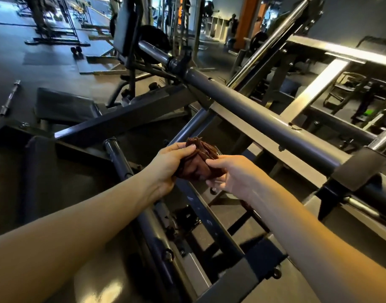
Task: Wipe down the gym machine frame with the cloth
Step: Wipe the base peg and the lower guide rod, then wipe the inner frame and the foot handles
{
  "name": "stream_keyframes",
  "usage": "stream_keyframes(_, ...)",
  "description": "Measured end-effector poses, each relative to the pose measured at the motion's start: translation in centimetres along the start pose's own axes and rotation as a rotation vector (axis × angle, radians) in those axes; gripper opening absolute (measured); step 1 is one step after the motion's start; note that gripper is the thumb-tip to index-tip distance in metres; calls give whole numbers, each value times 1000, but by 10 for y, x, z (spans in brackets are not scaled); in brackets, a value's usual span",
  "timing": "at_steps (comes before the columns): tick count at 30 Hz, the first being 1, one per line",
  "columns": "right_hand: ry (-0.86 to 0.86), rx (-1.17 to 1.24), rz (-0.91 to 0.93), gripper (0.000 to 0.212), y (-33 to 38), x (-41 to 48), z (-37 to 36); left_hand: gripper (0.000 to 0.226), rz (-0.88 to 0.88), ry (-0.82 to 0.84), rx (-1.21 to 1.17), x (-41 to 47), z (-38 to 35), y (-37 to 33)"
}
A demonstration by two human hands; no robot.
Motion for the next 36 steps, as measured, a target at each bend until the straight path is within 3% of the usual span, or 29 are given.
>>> stream_keyframes(3,-54,-93,4,22,7,19,8,22,61,-102,4,13,10,7)
stream_keyframes(7,-105,-145,-16,20,3,41,22,31,122,15,155,18,10,17)
stream_keyframes(13,-142,-326,-18,16,6,46,42,27,-15,-76,261,28,23,-6)
stream_keyframes(18,-48,-715,81,5,28,37,52,22,-165,24,362,20,4,-39)
stream_keyframes(22,-66,-965,183,13,51,28,60,17,-314,135,572,9,-21,-67)
stream_keyframes(26,-161,-768,472,39,84,17,58,17,-354,282,689,-1,-49,-79)
stream_keyframes(29,89,-620,543,64,85,13,32,19,-374,341,727,-7,-61,-83)
stream_keyframes(32,230,-576,503,59,74,16,18,18,-387,353,717,-10,-64,-90)
stream_keyframes(36,230,-712,518,40,74,12,13,19,-408,334,688,-12,-58,-96)
Point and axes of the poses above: each hand's wrist, its own x-axis towards the middle knuckle, its own z-axis out of the back of the hand, y = z × x, the point moved 9 cm from there along x, towards the middle knuckle, and after that the axes turned 15 degrees about -x, right-handed, at the moved point
